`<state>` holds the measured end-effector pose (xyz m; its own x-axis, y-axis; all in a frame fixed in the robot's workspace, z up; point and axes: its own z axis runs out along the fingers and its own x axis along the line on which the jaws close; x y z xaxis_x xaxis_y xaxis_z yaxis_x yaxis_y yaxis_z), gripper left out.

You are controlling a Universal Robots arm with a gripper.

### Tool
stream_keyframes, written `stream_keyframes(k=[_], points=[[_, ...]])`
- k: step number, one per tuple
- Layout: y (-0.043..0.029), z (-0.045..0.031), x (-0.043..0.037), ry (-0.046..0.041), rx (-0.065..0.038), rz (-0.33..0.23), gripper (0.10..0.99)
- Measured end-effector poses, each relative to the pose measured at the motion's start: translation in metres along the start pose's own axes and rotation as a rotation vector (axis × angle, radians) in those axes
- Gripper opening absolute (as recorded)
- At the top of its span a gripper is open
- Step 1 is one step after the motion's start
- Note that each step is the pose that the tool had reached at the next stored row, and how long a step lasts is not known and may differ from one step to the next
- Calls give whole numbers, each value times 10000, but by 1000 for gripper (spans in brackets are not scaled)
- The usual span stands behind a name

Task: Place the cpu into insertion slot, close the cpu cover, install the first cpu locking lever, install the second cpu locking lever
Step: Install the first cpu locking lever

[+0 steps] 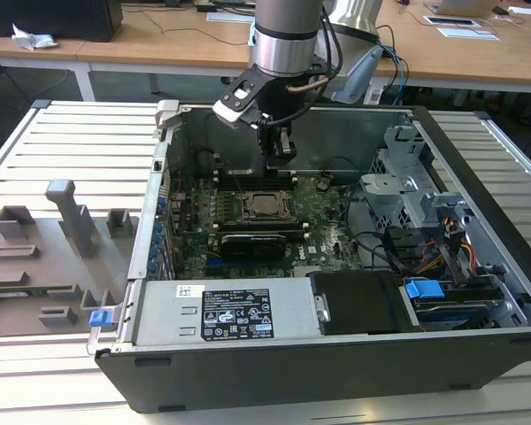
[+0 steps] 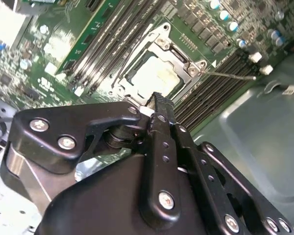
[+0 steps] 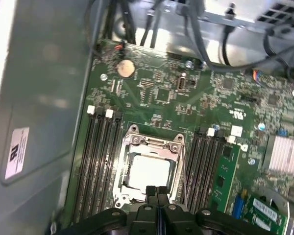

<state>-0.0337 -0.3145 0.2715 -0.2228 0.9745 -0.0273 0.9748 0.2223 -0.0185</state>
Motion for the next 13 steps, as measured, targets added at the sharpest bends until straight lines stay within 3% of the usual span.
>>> stream_keyframes(k=[7,13], points=[[0,1,0,-39,-60,-2145,106],[0,0,0,-67,-100,-3644,106]])
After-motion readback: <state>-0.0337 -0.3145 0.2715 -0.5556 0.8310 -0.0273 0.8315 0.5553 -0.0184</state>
